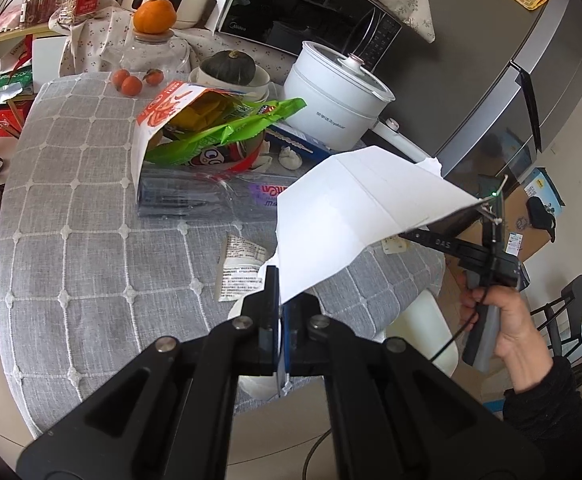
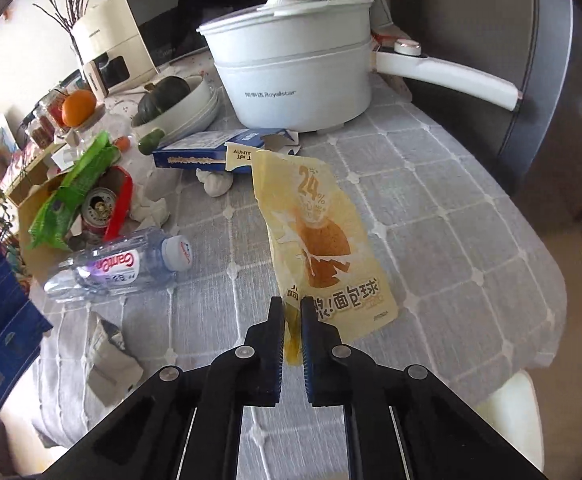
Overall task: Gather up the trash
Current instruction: 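Carry the pouch over the white bin and open the right gripper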
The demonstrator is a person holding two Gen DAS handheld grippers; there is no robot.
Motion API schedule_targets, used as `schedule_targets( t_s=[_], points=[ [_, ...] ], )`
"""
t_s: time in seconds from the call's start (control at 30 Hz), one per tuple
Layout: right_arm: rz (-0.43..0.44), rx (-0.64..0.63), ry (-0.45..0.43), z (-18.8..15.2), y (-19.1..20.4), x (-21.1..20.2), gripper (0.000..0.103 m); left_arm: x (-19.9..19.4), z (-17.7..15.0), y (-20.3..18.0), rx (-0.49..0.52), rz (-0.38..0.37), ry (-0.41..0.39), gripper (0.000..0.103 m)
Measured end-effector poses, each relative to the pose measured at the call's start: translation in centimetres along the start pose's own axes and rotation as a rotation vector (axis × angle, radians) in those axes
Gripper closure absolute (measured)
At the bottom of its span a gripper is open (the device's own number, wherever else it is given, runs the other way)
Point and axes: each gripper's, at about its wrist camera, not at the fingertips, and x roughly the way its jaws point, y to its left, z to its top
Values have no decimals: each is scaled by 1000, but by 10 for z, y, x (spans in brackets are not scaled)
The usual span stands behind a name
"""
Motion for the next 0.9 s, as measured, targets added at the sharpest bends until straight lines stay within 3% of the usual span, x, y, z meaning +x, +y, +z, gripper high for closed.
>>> schedule_targets(
  t_s=[0.37, 0.53, 0.83, 0.9],
  points=[
    [0, 76, 12, -71, -40, -100, 95, 9, -21, -53, 96, -97, 43, 101],
    [-34, 176, 125, -121, -81, -102, 95, 25, -35, -78, 141, -121, 94, 101],
    [-116, 250, 265, -159, -129, -83, 94, 52, -59, -123, 217, -173, 167, 101],
    [-104, 275, 270, -162, -138, -81, 83, 58, -62, -134, 233, -180, 177, 101]
  ],
)
